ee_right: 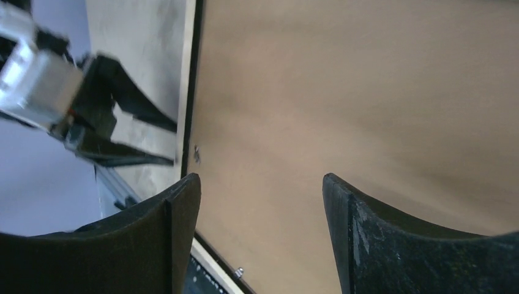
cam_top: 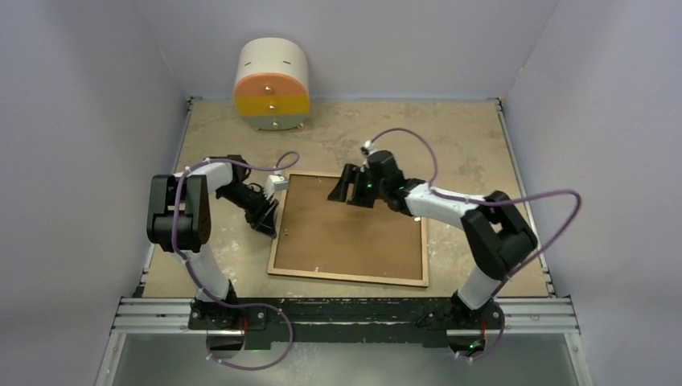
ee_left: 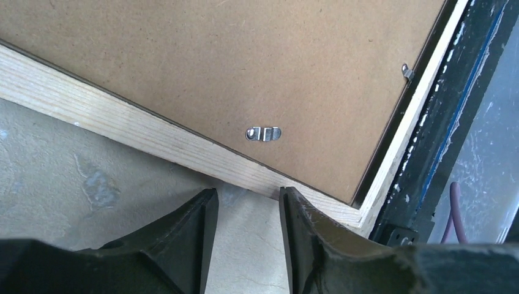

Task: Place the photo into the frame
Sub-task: Adjust the photo frame at the center of the board.

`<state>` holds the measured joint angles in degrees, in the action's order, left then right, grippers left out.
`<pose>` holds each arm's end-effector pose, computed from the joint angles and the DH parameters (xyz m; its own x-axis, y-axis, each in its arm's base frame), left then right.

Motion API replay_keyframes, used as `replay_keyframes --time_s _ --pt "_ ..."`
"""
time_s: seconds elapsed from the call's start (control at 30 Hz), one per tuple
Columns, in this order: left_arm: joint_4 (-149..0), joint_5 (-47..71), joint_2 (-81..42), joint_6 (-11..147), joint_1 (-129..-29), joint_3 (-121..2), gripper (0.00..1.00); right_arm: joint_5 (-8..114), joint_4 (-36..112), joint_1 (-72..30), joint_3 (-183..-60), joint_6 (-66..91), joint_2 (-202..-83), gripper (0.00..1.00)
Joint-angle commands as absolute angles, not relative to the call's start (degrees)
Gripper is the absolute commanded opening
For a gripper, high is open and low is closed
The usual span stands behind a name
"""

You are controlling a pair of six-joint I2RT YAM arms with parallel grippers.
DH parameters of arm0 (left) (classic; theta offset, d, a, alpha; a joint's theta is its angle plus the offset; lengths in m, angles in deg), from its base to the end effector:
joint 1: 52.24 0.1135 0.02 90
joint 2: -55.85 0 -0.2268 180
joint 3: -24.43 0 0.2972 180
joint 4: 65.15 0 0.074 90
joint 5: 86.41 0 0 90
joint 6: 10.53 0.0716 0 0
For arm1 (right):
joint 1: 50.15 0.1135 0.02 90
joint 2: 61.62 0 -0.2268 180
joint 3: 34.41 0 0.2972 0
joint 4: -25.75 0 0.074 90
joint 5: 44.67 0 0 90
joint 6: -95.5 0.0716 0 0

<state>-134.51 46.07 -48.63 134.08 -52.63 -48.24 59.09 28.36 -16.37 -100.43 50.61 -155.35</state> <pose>0.3044 -0.0504 0.0520 -0.6707 0.6058 -0.4279 0.7269 0.4222 -0.5416 0.3411 0.2487 0.1292 -0.7996 0.2930 -0.5241 -0.2043 0.6881 0.6963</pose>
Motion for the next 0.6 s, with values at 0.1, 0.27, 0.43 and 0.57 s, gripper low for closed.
replay_keyframes --time_s 0.1,0.27,0.43,0.57 --pt "-131.6 45.7 -51.1 133.7 -52.2 -48.3 0.38 65.9 17.9 -6.4 -107.7 56.4 -166.2 0.70" --pt "-130.4 44.9 -50.8 133.6 -52.2 -47.1 0.28 67.0 15.9 -2.6 -111.1 59.0 -171.6 0.64" --pt "-130.1 45.2 -50.3 133.8 -51.0 -46.6 0.23 67.8 15.4 -0.4 -113.7 60.4 -175.3 0.59" --pt "-129.8 45.3 -50.4 134.0 -50.9 -46.4 0.19 68.0 15.7 1.1 -115.4 61.1 -177.7 0.57"
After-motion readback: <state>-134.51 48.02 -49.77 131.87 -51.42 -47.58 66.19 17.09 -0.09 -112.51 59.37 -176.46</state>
